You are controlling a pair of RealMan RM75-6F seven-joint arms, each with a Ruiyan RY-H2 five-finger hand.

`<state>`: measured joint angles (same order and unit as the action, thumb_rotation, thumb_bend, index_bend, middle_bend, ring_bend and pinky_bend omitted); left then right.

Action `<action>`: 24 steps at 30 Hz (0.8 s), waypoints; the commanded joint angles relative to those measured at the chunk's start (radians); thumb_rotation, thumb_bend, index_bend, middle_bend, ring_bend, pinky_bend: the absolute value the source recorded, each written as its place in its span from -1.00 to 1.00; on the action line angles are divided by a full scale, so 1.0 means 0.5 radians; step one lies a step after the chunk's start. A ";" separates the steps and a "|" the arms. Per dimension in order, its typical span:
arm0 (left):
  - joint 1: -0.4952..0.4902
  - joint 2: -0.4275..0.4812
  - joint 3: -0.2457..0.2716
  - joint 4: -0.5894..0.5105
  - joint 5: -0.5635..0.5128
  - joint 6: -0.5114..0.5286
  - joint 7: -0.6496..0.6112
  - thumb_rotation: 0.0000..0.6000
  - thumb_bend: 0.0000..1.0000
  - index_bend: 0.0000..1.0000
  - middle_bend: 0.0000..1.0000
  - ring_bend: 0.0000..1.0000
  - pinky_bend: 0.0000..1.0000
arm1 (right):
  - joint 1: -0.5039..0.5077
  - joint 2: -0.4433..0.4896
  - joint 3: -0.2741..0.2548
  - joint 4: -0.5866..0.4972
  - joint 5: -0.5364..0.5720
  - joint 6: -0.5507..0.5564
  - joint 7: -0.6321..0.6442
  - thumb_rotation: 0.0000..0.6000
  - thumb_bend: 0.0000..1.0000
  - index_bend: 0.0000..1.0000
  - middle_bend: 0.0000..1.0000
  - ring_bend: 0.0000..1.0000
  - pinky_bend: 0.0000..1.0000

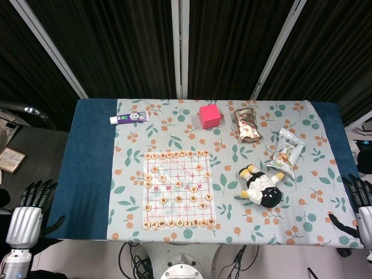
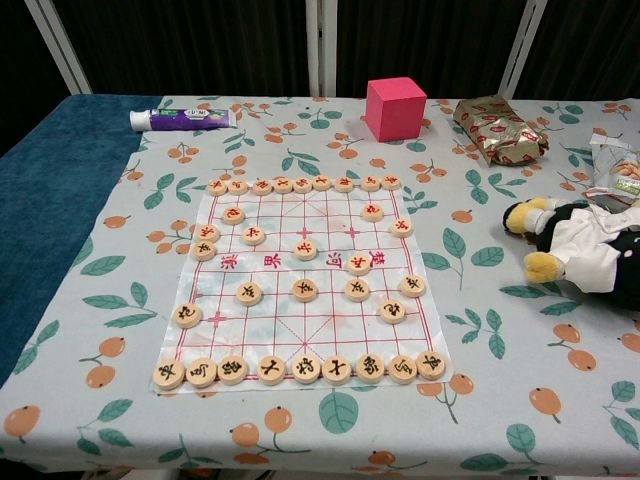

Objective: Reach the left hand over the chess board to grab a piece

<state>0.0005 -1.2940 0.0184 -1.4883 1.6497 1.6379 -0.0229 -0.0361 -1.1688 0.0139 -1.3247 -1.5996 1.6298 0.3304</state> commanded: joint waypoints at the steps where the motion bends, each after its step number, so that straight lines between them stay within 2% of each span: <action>1: -0.002 0.004 -0.002 -0.008 0.003 0.003 0.002 1.00 -0.61 -0.75 -0.88 -1.00 -0.95 | -0.002 -0.001 0.000 0.005 -0.001 0.005 0.004 1.00 -0.80 -1.00 -1.00 -1.00 -1.00; 13: -0.034 0.021 0.009 -0.067 0.080 -0.006 0.077 1.00 -0.61 -0.75 -0.88 -1.00 -0.95 | -0.013 -0.003 0.008 0.033 0.012 0.021 0.054 1.00 -0.80 -1.00 -1.00 -1.00 -1.00; 19: -0.152 0.037 0.010 -0.196 0.200 -0.128 0.230 1.00 -0.61 -0.74 -0.88 -1.00 -0.95 | -0.006 -0.002 0.010 0.030 0.017 0.005 0.054 1.00 -0.80 -1.00 -1.00 -1.00 -1.00; 24: -0.325 0.002 -0.007 -0.317 0.317 -0.337 0.388 1.00 -0.61 -0.73 -0.88 -1.00 -0.95 | -0.001 0.011 0.018 0.037 0.021 0.003 0.088 1.00 -0.80 -1.00 -1.00 -1.00 -1.00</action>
<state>-0.1256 -1.2835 0.0198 -1.6203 1.7820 1.5106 0.1396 -0.0370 -1.1648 0.0227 -1.3074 -1.5887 1.6314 0.3708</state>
